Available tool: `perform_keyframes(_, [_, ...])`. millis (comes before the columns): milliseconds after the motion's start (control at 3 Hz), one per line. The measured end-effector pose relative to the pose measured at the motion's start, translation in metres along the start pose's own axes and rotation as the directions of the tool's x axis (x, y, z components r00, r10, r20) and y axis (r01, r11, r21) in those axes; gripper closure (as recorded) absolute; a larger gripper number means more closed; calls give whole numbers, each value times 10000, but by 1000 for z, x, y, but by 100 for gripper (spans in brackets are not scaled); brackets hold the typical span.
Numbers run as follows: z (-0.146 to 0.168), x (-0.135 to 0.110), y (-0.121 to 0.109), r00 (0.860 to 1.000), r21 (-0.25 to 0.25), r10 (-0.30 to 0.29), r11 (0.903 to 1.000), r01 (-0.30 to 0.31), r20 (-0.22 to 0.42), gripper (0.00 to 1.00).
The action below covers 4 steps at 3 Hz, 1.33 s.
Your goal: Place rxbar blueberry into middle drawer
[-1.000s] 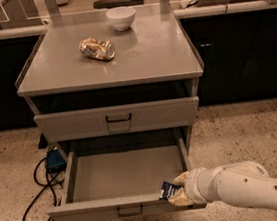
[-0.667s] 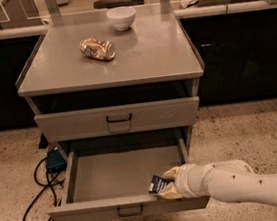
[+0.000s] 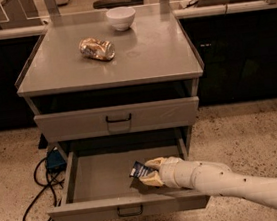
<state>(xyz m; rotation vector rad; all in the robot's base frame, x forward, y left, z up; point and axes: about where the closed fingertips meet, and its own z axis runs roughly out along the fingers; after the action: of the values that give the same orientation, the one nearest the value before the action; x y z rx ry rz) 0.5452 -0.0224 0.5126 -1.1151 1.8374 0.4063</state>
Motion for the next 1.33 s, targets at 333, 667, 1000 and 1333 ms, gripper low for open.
perform_keyframes(333, [12, 5, 6, 9991, -174, 385, 9991, -382, 177, 100])
perform_keyframes(667, [16, 5, -9, 9999, 176, 62, 9998, -60, -104, 100])
perform_keyframes(1000, [29, -5, -44, 9990, 938, -223, 9953, 258, -382, 100])
perform_keyframes(1333, [57, -15, -68, 9979, 1286, -393, 9906, 457, -518, 100])
